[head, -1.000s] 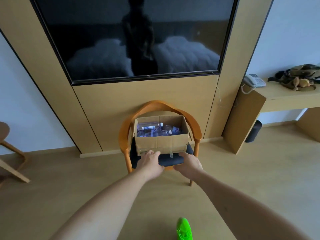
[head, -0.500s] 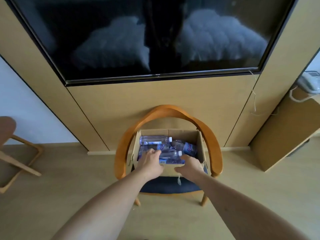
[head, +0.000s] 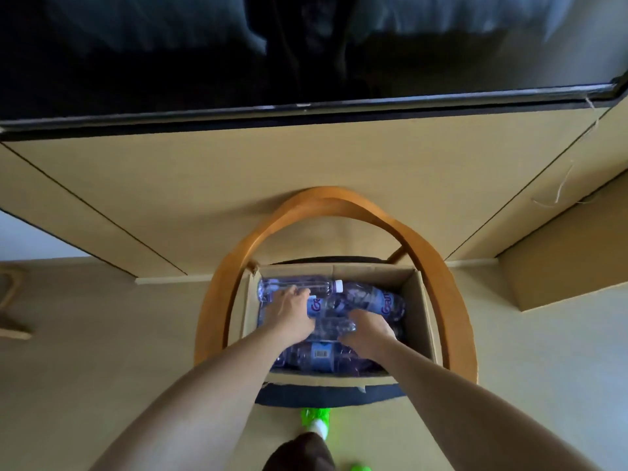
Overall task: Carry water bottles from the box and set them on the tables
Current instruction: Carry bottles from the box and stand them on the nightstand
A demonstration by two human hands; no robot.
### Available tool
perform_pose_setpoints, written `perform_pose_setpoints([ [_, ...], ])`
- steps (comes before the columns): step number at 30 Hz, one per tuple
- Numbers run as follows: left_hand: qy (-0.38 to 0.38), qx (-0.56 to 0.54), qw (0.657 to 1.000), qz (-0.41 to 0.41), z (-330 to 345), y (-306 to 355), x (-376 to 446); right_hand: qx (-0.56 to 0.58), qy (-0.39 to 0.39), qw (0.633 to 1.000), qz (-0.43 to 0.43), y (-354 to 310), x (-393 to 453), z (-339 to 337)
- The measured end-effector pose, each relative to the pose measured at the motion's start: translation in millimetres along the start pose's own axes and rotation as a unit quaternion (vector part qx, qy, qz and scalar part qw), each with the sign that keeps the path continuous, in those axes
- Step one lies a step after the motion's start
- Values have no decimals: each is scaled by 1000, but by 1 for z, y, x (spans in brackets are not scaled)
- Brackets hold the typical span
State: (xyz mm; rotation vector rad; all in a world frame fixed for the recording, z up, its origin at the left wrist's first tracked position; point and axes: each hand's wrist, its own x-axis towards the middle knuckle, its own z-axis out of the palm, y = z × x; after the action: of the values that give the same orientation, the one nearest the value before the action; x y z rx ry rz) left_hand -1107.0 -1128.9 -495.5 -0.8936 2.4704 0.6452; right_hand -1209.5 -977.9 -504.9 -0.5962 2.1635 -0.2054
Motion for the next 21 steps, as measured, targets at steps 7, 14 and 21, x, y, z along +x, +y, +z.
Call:
perform_pose_setpoints([
  [7, -29, 51, 998, 10, 12, -30, 70, -88, -75, 993, 20, -13, 65, 11],
  [14, 31, 175, 983, 34, 47, -47, 88, -172, -80, 982, 19, 8, 80, 52],
  [21, 78, 243, 965, 54, 48, -45, 105, -153, -76, 985, 35, 11, 99, 45],
])
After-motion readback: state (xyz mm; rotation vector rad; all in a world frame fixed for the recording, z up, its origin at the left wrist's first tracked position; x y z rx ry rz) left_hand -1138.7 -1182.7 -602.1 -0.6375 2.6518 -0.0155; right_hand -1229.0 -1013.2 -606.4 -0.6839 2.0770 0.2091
